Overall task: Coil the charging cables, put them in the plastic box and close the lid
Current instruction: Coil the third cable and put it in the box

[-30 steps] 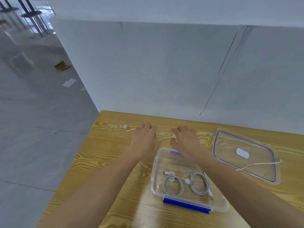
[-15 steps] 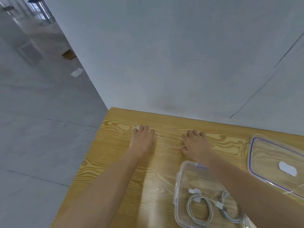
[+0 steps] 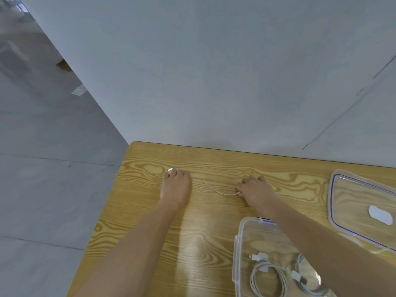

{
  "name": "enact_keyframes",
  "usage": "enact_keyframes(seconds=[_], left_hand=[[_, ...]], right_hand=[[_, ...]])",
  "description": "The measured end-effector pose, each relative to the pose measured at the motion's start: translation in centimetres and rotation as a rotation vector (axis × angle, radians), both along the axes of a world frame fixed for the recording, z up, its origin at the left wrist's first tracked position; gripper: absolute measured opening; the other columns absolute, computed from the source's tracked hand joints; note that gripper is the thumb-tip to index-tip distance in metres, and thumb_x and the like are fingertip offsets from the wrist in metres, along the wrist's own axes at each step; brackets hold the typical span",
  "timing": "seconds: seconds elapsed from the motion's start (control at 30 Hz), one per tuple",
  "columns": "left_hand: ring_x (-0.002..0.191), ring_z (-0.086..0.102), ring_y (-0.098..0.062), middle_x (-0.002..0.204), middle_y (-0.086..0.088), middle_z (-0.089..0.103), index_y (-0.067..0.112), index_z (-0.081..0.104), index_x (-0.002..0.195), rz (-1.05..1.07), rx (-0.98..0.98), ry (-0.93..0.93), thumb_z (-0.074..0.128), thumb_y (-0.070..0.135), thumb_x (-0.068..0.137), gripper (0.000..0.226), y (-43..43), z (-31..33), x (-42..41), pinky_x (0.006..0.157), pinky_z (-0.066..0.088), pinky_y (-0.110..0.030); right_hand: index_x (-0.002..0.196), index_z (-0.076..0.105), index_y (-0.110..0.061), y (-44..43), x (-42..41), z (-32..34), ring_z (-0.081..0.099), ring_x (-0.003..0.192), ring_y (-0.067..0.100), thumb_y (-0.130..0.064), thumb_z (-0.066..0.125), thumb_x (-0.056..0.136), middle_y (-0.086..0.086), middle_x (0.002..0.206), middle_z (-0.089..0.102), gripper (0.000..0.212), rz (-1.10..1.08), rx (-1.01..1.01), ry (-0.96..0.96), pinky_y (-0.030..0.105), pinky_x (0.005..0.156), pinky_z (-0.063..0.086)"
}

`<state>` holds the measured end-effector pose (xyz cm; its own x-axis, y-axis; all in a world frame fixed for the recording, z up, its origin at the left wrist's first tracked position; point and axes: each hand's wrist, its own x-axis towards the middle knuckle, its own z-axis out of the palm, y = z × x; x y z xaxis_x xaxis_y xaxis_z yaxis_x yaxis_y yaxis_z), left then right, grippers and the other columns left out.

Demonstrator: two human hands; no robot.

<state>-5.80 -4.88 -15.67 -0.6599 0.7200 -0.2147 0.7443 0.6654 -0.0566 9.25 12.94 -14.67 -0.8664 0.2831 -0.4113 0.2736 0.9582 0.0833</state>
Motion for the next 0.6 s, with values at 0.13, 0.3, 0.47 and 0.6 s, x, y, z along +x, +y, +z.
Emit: enact_keyframes(seconds=[0.13, 0.3, 0.47, 0.6], left_hand=[[0.125, 0.043, -0.027, 0.126, -0.008, 0.055, 0.012, 0.054, 0.12, 0.025, -0.021, 0.015, 0.053, -0.004, 0.083, 0.041, -1.3, 0.3, -0.2, 0.106, 0.032, -0.042], [0.115, 0.048, -0.025, 0.112, -0.001, 0.062, 0.017, 0.057, 0.111, 0.081, 0.127, -0.018, 0.039, 0.023, 0.099, 0.022, -2.3, 1.3, -0.2, 0.1, 0.034, -0.041], [0.101, 0.049, -0.022, 0.099, 0.003, 0.064, 0.017, 0.059, 0.102, 0.024, 0.317, -0.12, 0.037, 0.025, 0.101, 0.023, -2.0, 3.0, 0.7, 0.081, 0.035, -0.034], [0.076, 0.057, -0.019, 0.079, -0.001, 0.065, 0.011, 0.062, 0.085, 0.088, 0.515, -0.265, 0.049, 0.019, 0.096, 0.019, -1.4, 5.5, 2.1, 0.062, 0.041, -0.033]], right_hand=[[0.1, 0.058, -0.014, 1.0, 1.1, 1.2, 0.058, 0.094, 0.024, -0.033, 0.036, 0.099, 0.004, 0.1, 0.065, 0.029, -0.056, -0.187, 0.129, 0.034, 0.084, 0.036], [0.077, 0.056, -0.012, 2.5, 3.2, 4.6, 0.051, 0.065, 0.022, -0.031, 0.046, 0.096, 0.005, 0.071, 0.06, 0.028, -0.231, -0.503, 0.442, 0.038, 0.063, 0.041], [0.076, 0.058, -0.015, 3.5, 5.6, 8.8, 0.046, 0.055, 0.013, -0.028, 0.051, 0.095, -0.004, 0.06, 0.054, 0.024, -0.276, -0.501, 0.597, 0.032, 0.057, 0.037], [0.083, 0.064, -0.011, 4.3, 7.9, 12.1, 0.046, 0.052, 0.007, -0.026, 0.053, 0.093, -0.005, 0.06, 0.057, 0.021, -0.368, -0.493, 0.709, 0.019, 0.053, 0.034]])
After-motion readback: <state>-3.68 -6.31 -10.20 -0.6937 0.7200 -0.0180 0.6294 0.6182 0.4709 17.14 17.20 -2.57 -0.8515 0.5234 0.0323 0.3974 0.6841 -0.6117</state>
